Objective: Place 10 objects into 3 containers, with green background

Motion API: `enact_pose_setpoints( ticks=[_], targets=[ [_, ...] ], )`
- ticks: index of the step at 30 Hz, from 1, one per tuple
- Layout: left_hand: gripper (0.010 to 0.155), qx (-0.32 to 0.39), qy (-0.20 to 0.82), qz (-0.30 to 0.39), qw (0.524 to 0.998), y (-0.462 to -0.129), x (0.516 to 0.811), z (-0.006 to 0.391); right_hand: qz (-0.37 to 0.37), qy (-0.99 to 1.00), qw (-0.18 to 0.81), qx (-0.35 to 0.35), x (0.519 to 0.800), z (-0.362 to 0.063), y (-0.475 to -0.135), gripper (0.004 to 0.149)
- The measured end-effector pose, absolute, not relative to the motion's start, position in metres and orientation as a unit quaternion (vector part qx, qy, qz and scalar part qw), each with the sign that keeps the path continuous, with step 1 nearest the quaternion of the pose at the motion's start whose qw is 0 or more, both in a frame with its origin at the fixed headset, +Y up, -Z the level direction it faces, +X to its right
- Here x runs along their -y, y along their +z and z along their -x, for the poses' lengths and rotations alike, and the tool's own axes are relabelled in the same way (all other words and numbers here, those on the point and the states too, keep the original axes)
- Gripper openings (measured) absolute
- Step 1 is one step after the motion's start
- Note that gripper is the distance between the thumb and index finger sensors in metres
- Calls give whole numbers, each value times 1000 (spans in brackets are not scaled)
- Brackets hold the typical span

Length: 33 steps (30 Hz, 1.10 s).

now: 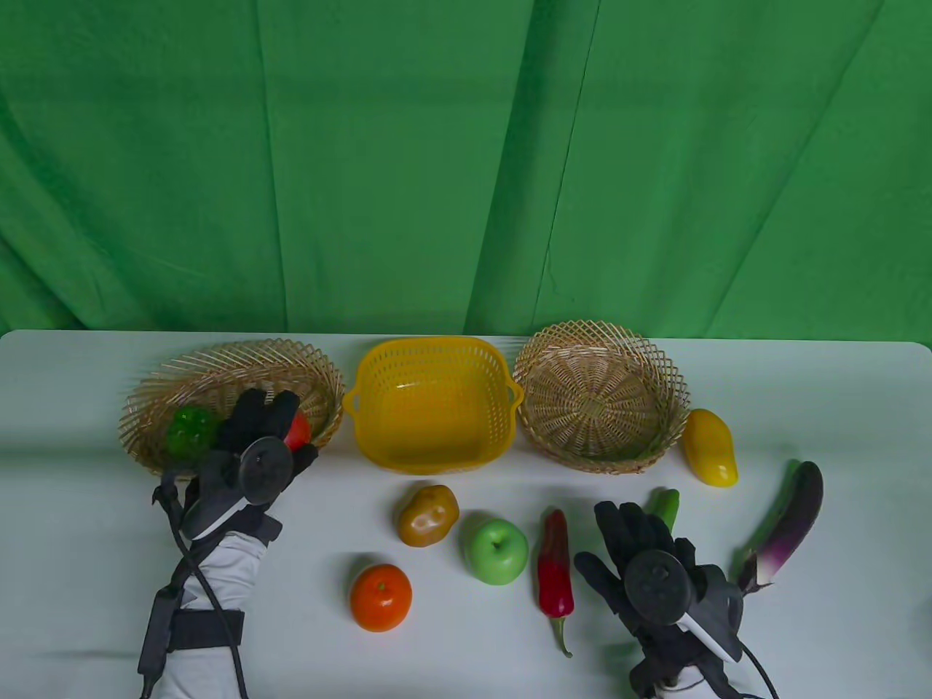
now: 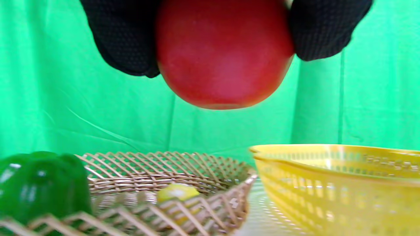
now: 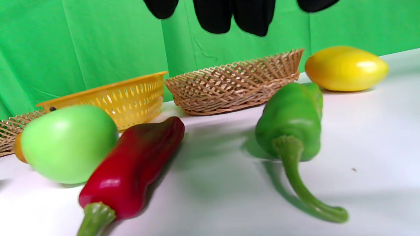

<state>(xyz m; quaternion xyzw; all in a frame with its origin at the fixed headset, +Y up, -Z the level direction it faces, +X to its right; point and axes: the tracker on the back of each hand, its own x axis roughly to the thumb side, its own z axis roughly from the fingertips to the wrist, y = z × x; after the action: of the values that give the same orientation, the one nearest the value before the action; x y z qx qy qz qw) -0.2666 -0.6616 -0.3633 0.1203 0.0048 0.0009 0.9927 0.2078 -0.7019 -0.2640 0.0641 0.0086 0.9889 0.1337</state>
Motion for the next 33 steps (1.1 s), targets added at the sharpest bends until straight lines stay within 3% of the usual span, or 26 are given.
enact_pose_setpoints(
  ticks=[16, 25, 33],
  targets=[
    [78, -111, -60, -29, 992, -409, 699, 282, -56, 989, 133, -16, 705, -211, -267, 78],
    [77, -137, -69, -8, 988, -413, 714, 290, -52, 989, 134, -25, 706, -213, -268, 78],
    [72, -135, -61, -23, 989, -405, 706, 293, -51, 990, 132, -26, 707, -213, -269, 78]
  ],
)
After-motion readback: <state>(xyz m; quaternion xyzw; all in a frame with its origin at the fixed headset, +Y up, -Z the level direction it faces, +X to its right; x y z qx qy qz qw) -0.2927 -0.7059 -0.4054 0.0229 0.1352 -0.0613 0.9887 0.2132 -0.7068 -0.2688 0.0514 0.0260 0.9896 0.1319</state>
